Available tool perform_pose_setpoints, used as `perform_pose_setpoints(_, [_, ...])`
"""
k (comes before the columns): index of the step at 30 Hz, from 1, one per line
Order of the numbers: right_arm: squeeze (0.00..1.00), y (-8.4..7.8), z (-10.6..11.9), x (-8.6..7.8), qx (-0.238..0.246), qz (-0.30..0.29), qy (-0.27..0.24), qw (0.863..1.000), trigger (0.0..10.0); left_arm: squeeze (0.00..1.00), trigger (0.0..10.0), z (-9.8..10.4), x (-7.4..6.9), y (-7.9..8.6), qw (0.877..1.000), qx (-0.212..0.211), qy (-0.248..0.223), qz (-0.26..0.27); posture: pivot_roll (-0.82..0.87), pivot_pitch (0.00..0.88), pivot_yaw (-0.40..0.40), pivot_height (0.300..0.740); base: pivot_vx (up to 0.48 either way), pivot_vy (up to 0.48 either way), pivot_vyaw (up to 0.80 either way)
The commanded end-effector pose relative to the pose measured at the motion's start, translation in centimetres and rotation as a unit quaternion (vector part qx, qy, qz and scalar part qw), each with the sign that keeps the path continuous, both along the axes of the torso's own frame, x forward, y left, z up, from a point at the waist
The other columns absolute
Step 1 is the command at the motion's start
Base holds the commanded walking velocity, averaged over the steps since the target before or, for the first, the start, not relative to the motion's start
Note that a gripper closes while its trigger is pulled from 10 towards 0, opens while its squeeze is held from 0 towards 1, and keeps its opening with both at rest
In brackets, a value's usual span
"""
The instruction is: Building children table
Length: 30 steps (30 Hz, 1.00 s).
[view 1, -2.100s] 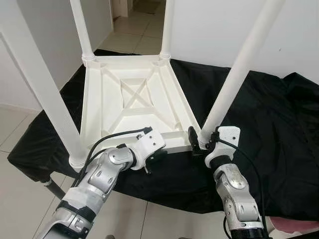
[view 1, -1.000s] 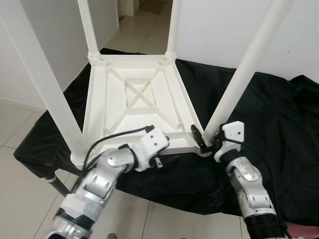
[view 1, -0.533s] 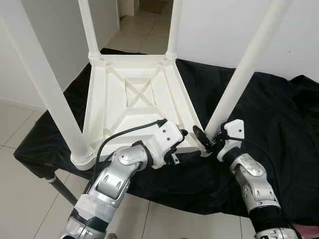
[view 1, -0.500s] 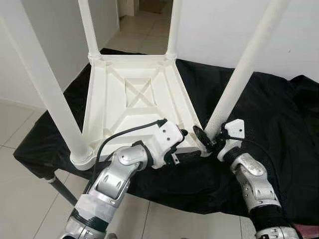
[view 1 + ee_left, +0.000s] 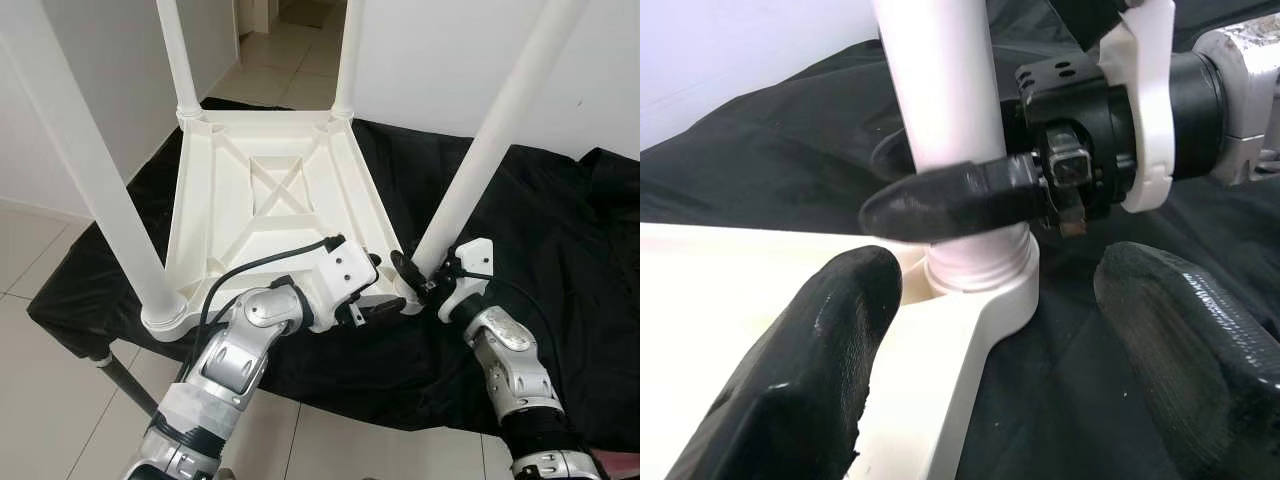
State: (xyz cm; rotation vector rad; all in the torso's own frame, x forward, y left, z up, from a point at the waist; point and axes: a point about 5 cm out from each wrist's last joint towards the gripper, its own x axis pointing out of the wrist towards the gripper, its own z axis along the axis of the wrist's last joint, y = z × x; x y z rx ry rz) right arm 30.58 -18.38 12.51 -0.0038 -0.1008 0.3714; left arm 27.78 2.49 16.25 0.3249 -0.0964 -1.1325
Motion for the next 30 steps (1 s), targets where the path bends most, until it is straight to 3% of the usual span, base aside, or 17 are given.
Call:
perform_pose_setpoints(1, [0.00, -0.6, -0.5, -0.2, 0.005, -0.024, 0.016, 1.000, 10.0, 0.00, 10.0, 0.1, 0.8, 0.5, 0.995, -0.021, -0.022, 0.092, -0.06, 0.000, -0.052, 0.740, 0.000, 0.000, 0.00])
perform_pose_setpoints(5, [0.00, -0.2, -0.5, -0.5, 0.015, -0.067, 0.016, 0.997, 10.0, 0.00, 10.0, 0.0, 0.8, 0.5, 0.995, -0.020, -0.020, 0.094, -0.07, 0.000, -0.050, 0.740, 0.000, 0.000, 0.00])
perform_pose_setpoints(7, [0.00, 0.4, -0.3, -1.1, 0.033, -0.134, 0.015, 0.990, 10.0, 0.00, 10.0, -0.1, 0.9, 0.5, 0.995, -0.019, -0.020, 0.097, -0.07, 0.000, -0.048, 0.740, 0.000, 0.000, 0.00])
perform_pose_setpoints(9, [0.00, 0.4, -0.3, -1.1, 0.033, -0.134, 0.015, 0.990, 10.0, 0.00, 10.0, -0.1, 0.9, 0.5, 0.995, -0.019, -0.020, 0.097, -0.07, 0.000, -0.048, 0.740, 0.000, 0.000, 0.00])
perform_pose_setpoints(10, [0.00, 0.9, -0.3, -1.8, 0.066, -0.223, 0.027, 0.972, 10.0, 0.00, 10.0, -0.3, 1.0, 0.7, 0.995, -0.014, -0.020, 0.101, -0.08, 0.000, -0.040, 0.740, 0.000, 0.000, 0.00])
perform_pose_setpoints(11, [0.00, 0.9, -0.3, -1.8, 0.066, -0.223, 0.027, 0.972, 10.0, 0.00, 10.0, -0.3, 1.0, 0.7, 0.995, -0.014, -0.020, 0.101, -0.08, 0.000, -0.040, 0.740, 0.000, 0.000, 0.00])
perform_pose_setpoints(13, [0.00, 1.7, -0.6, -2.4, 0.091, -0.287, 0.046, 0.952, 10.0, 0.00, 10.0, -0.3, 1.2, 1.1, 0.994, -0.012, -0.018, 0.108, -0.08, 0.000, -0.039, 0.740, 0.000, 0.000, 0.00])
perform_pose_setpoints(16, [0.00, 2.7, -0.8, -2.7, 0.091, -0.326, 0.055, 0.939, 10.0, 0.00, 10.0, -0.4, 1.5, 1.5, 0.993, -0.010, -0.018, 0.116, -0.08, 0.000, -0.038, 0.740, 0.000, 0.000, 0.00])
perform_pose_setpoints(18, [0.00, 3.1, -0.8, -2.8, 0.089, -0.328, 0.056, 0.939, 10.0, 0.00, 10.0, -0.4, 1.6, 1.6, 0.993, -0.010, -0.019, 0.118, -0.08, 0.000, -0.040, 0.740, 0.000, 0.000, 0.00])
perform_pose_setpoints(21, [0.00, 4.4, -0.6, -2.7, 0.079, -0.297, 0.056, 0.950, 10.0, 0.00, 10.0, -0.2, 1.8, 1.7, 0.992, -0.011, -0.020, 0.122, -0.08, 0.000, -0.040, 0.740, 0.000, 0.000, 0.00])
perform_pose_setpoints(30, [0.00, 4.4, -0.2, -3.0, 0.070, -0.285, 0.050, 0.955, 10.0, 0.00, 10.0, -0.3, 1.8, 1.9, 0.991, -0.019, -0.016, 0.132, -0.08, 0.000, -0.049, 0.740, 0.000, 0.000, 0.00])
